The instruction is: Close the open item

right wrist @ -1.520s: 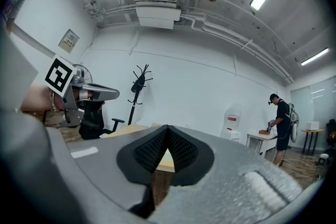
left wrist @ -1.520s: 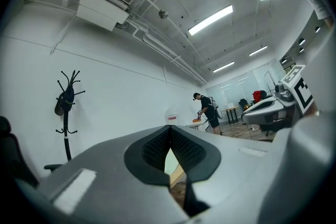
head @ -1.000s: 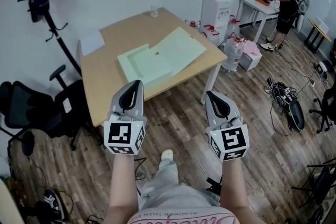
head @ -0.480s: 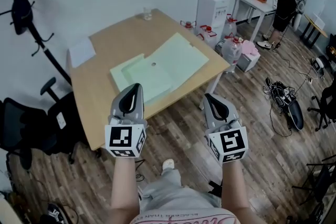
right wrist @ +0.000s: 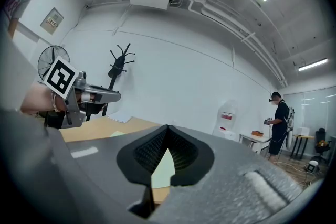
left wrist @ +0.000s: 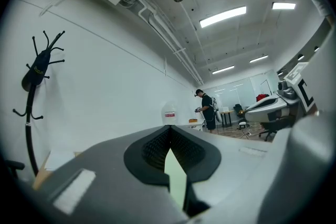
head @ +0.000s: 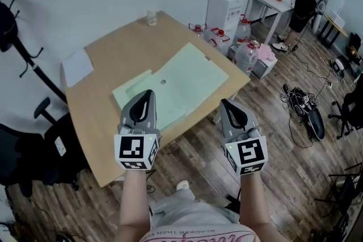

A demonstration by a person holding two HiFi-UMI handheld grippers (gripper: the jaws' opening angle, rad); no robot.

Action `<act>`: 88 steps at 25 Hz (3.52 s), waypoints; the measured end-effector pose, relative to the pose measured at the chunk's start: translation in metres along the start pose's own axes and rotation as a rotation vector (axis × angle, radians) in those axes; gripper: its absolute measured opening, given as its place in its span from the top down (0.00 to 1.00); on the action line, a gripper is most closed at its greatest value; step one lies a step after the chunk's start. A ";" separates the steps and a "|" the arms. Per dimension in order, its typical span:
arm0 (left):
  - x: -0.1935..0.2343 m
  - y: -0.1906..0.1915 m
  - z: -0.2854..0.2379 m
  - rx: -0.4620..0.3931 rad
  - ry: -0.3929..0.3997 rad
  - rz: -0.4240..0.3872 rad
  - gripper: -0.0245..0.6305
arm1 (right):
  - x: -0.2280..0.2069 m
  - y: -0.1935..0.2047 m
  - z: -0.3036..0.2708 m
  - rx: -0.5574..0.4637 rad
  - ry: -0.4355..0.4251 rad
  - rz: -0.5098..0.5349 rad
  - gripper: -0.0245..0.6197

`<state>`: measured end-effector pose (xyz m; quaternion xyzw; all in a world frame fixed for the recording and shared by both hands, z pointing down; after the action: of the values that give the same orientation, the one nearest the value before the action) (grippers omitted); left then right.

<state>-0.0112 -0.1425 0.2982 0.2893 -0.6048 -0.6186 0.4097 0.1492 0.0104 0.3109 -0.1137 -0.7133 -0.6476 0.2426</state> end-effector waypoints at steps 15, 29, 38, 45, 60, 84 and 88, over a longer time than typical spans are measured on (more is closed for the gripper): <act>0.029 0.013 -0.033 0.025 -0.003 0.031 0.94 | -0.001 0.017 -0.044 0.050 -0.020 -0.007 0.96; 0.034 0.011 -0.068 0.024 -0.053 -0.011 0.94 | -0.049 0.036 -0.091 0.011 -0.007 -0.037 0.96; 0.030 0.018 -0.119 0.024 -0.102 -0.009 0.94 | -0.098 0.061 -0.133 0.013 -0.042 -0.031 0.96; 0.030 0.024 -0.150 0.032 -0.154 -0.024 0.94 | -0.136 0.085 -0.169 0.013 -0.057 -0.062 0.96; 0.038 0.055 -0.199 0.072 -0.310 -0.009 0.94 | -0.158 0.159 -0.246 0.125 -0.325 -0.044 0.96; 0.062 0.070 -0.215 0.149 -0.492 -0.052 0.94 | -0.115 0.275 -0.318 0.281 -0.987 0.032 0.96; 0.066 0.071 -0.209 0.163 -0.513 -0.056 0.94 | -0.100 0.277 -0.320 0.271 -1.098 0.052 0.96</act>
<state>0.1452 -0.3008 0.3565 0.1718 -0.7284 -0.6320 0.2012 0.4309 -0.2506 0.5157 -0.4194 -0.8085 -0.3900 -0.1355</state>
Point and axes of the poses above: the fingertips, and each gripper's own axes: z backward along the fingers, x to its left, y out of its underside, the point moved 4 cm from there along z, backward along the fingers, and after that the axes turned 15 degrees about z, right-handed, at the moved point
